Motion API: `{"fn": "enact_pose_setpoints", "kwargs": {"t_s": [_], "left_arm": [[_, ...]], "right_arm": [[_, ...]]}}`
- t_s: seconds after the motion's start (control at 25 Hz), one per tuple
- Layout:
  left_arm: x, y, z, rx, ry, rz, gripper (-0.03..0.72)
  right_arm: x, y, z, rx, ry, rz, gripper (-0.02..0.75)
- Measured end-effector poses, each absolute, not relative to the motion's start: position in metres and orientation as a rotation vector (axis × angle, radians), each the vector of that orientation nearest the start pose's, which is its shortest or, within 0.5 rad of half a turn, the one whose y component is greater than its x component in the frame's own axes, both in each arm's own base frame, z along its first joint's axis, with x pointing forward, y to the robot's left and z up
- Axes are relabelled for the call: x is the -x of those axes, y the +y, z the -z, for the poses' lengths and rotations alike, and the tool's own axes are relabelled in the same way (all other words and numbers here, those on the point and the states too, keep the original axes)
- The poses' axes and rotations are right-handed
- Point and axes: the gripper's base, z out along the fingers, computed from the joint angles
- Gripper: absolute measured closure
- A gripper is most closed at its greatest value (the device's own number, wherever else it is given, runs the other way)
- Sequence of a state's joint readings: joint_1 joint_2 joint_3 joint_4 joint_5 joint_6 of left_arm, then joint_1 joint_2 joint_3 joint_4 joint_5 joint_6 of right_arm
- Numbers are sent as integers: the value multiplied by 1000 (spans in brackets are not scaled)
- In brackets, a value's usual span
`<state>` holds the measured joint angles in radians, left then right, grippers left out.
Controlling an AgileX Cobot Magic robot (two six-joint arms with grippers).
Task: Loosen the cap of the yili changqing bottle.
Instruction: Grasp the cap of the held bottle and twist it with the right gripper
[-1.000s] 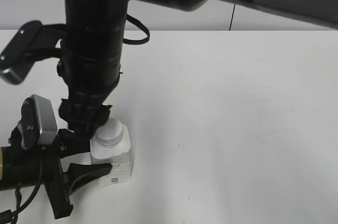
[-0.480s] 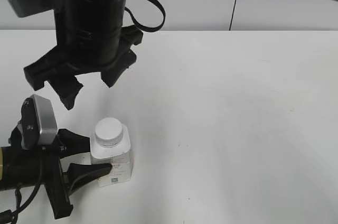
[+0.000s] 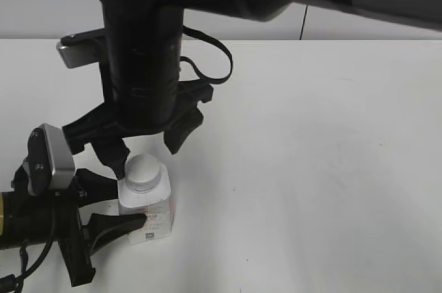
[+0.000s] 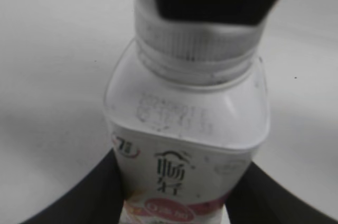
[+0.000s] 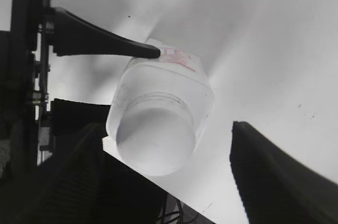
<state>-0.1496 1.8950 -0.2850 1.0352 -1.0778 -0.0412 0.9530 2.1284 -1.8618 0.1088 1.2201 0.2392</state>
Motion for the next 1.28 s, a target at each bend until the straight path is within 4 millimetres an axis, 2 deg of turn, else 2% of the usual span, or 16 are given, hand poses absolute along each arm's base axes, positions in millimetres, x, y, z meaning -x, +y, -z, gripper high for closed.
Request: {"fn": "enact_pose_setpoints", "kwargs": {"t_s": [0.24,0.4,0.48,0.64,0.84,0.96,1.04,1.28], "left_arm": [[-191,-98,-88,-1168,1766,713,336],[-191,-98,-88,-1168,1766,713,336],[-191,-98,-88,-1168,1766,713,336],[-191,-98,-88,-1167,1765,713,336],[-191,-98,-88,-1167,1765,713,336],[-191,-98,-88,-1167,1765,713,336],[-191,-98,-88,-1167,1765,713,336],[-191,-98,-88,-1168,1766,713,336]], "right_arm": [[-252,370,-226,1018,2884,-270,155],[-253,372,-216,1021,2904,-254,162],[-253,372,-214,1022,2908,-251,197],[-252,373,-215,1019,2913,-265,343],[-252,373,-215,1086,2885,-268,352],[-252,373,-215,1283,2790,-262,352],[-252,373,-215,1484,2674,-253,352],[-252,373,-215,2160,2108,-212,352]]}}
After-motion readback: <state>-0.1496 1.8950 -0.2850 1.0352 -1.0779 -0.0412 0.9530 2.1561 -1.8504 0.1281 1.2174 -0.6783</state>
